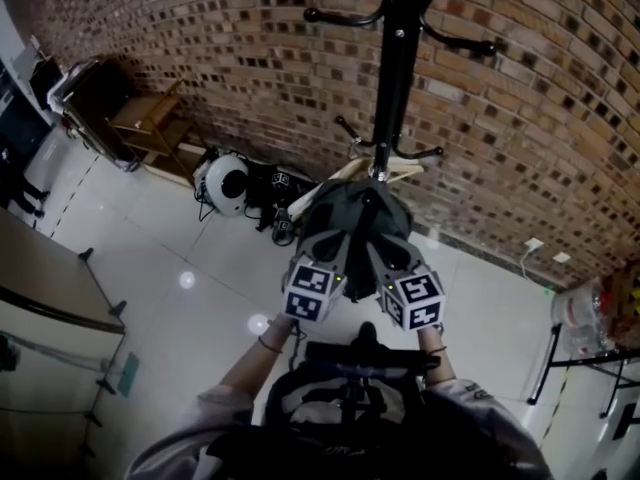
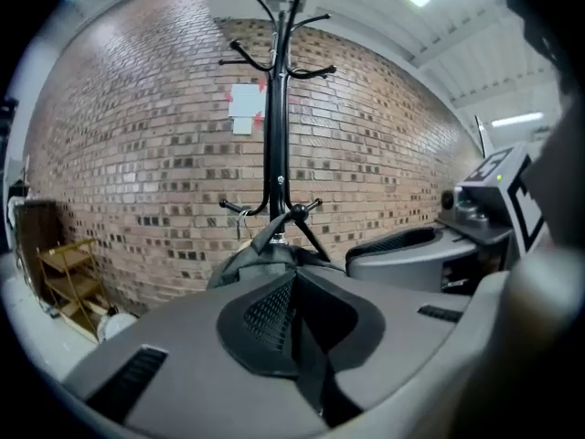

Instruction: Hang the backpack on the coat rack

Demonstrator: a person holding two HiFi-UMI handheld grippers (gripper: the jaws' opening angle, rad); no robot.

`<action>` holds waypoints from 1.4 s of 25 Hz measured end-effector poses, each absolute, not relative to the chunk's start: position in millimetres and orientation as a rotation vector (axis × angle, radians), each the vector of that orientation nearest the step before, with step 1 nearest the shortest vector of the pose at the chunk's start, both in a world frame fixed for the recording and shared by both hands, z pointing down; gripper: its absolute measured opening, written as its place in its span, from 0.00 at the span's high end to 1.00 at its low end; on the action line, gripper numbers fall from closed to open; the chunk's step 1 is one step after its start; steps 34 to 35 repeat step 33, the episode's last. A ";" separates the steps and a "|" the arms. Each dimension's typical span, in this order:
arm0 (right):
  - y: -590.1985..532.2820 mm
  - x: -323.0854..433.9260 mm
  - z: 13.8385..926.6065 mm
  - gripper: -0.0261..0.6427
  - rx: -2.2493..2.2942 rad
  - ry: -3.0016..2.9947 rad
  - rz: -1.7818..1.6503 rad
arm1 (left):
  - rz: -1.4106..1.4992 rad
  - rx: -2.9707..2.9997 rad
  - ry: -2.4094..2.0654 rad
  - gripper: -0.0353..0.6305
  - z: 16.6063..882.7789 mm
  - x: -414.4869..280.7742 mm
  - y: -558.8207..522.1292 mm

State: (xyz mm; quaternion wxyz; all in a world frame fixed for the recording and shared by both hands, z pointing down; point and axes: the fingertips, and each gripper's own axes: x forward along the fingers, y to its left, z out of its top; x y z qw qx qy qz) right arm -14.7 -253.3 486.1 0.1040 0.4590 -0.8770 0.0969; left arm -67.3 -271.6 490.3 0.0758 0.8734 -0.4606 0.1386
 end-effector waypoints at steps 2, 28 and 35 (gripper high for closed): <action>-251.5 -9.3 485.1 0.85 1.398 -2.592 0.305 | 0.351 2.572 -1.340 0.94 494.1 -67.5 -266.6; -237.3 -8.3 471.1 0.86 1.500 -2.620 0.349 | 0.296 2.519 -1.243 0.94 496.3 -58.8 -245.9; -236.4 -7.4 470.8 0.86 1.500 -2.620 0.354 | 0.299 2.513 -1.246 0.94 496.8 -58.9 -244.4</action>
